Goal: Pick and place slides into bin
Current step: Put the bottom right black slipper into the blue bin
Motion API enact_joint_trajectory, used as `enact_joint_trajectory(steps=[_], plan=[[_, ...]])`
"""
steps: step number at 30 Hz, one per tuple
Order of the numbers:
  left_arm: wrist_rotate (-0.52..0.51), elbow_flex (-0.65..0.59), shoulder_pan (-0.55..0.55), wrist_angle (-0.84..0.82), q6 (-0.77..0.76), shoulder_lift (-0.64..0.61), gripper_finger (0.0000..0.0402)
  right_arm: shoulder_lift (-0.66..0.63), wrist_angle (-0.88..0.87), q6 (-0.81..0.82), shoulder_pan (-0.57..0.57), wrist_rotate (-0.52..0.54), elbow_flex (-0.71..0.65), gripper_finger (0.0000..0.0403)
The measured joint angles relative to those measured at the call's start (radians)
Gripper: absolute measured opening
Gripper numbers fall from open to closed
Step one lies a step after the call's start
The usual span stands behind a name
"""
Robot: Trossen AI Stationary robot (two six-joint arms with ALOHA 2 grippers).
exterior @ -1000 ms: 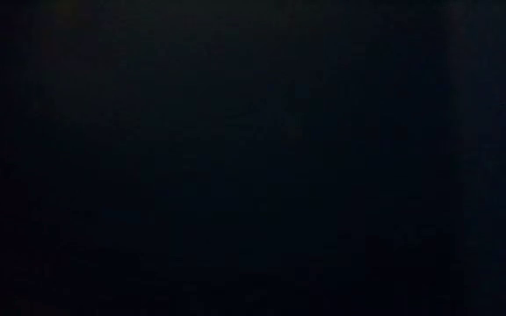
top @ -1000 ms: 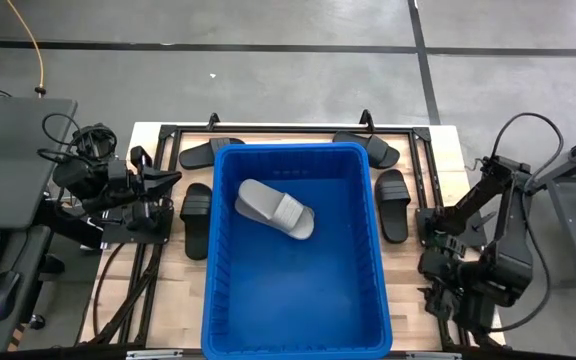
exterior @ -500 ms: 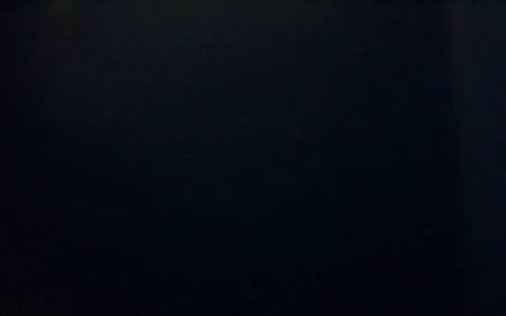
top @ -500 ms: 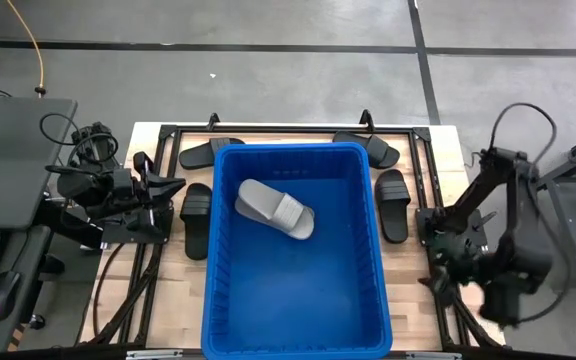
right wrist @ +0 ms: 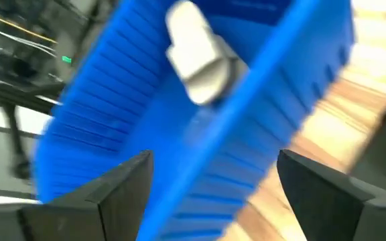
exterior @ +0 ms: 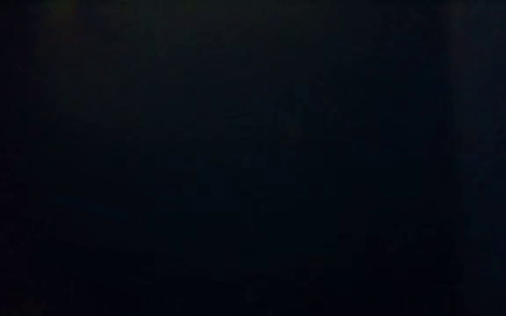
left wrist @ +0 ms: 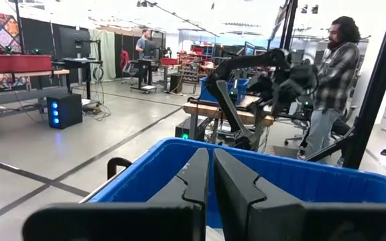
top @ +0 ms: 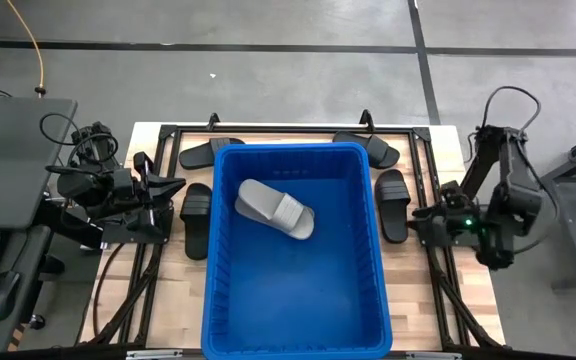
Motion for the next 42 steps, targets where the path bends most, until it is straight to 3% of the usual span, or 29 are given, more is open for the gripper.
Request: enact_joint_trajectory(steps=[12, 16, 21, 25, 28, 34, 42], plan=[[-0.004, 0.0, 0.0, 0.0, -0.006, 0.0, 0.0014, -0.135, 0.0, 0.065, -0.132, -0.241, -0.283, 0.0304], [-0.012, 0.0, 0.0, 0.0, -0.007, 0.0, 0.0014, -0.138, -0.011, 0.223, -0.164, -0.234, -0.334, 0.0304], [-0.012, 0.0, 0.0, 0.0, -0.008, 0.0, 0.0014, -0.088, -0.004, 0.263, -0.26, -0.228, -0.329, 0.0304], [-0.02, 0.0, 0.0, -0.001, -0.008, 0.0, 0.0014, -0.058, 0.059, 0.248, -0.322, -0.059, -0.329, 0.0304], [-0.027, 0.0, 0.0, -0.015, -0.007, 0.0, 0.0014, -0.059, 0.072, 0.119, -0.347, 0.002, -0.312, 0.0304], [-0.031, 0.0, 0.0, -0.018, -0.011, 0.0, 0.0014, -0.057, 0.034, -0.324, -0.396, -0.284, -0.26, 0.0304], [-0.031, 0.0, 0.0, -0.022, -0.059, 0.0, 0.0014, -0.001, 0.043, -0.659, -0.507, -0.373, -0.268, 0.0302]])
